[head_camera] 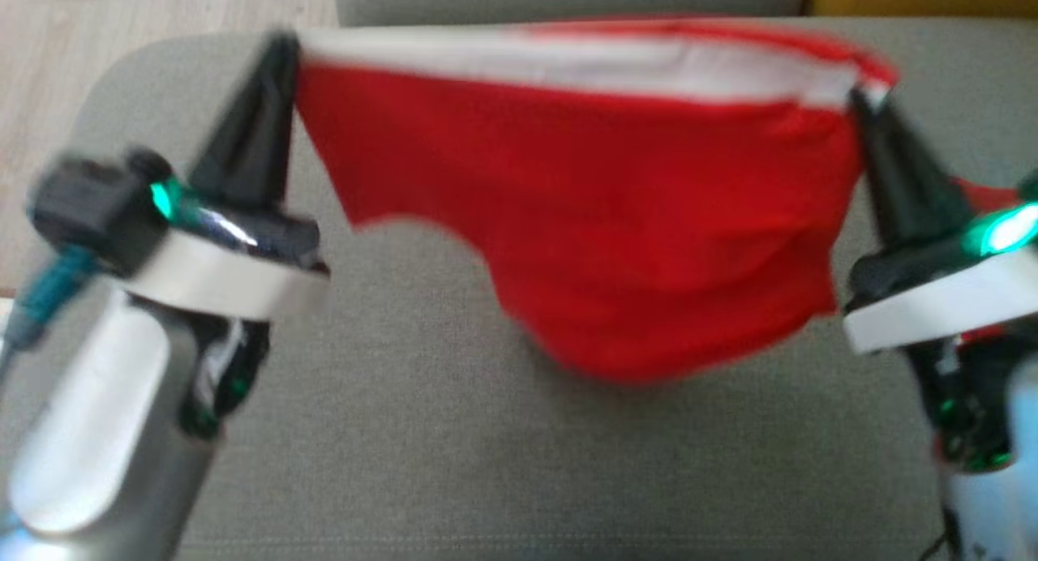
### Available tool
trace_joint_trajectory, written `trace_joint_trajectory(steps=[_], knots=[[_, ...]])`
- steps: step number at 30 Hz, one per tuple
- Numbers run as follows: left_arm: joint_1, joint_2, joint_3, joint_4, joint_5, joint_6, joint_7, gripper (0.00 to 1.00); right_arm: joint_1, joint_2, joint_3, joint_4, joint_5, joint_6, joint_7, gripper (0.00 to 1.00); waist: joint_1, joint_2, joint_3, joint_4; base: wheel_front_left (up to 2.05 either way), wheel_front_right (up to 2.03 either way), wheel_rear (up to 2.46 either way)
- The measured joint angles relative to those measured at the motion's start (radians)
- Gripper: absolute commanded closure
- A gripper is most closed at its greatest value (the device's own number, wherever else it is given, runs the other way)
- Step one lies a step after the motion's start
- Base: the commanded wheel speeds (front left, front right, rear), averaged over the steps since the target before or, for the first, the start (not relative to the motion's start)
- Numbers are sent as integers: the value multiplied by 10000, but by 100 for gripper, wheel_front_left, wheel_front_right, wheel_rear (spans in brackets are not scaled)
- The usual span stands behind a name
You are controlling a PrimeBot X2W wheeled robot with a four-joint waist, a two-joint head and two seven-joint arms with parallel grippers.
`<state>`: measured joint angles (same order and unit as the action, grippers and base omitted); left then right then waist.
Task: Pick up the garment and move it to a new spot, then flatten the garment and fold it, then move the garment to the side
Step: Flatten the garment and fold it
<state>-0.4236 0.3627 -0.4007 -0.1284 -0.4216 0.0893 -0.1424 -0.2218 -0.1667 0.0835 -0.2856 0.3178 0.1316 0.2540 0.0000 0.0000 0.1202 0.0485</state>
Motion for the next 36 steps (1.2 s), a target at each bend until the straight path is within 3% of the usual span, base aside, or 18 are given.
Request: trace_joint_trajectory(steps=[8,17,26,31,36], knots=[[-1581,138,222,-677,140,-12,635,100,-619,84,-491,-648,130,0,353,100,0,0,-368,-81,0,0,0],[-2331,-134,-102,677,-219,-485,788,100,-1246,213,-560,71,366,0,424,100,0,0,-149,-100,0,0,0],[-4952,-955,-163,4610,-401,-1281,-15,100,-4039,221,86,2847,803,0,-322,100,0,0,564,-151,0,0,0],[-6798,-1210,2,7005,-341,-1526,-848,100,-6132,391,581,5060,1020,0,-1651,100,1,0,805,-356,0,0,0],[-8250,-1465,311,8450,-25,-1615,-1145,100,-7731,627,1060,7304,1118,0,-3233,100,0,0,880,-522,0,0,0]])
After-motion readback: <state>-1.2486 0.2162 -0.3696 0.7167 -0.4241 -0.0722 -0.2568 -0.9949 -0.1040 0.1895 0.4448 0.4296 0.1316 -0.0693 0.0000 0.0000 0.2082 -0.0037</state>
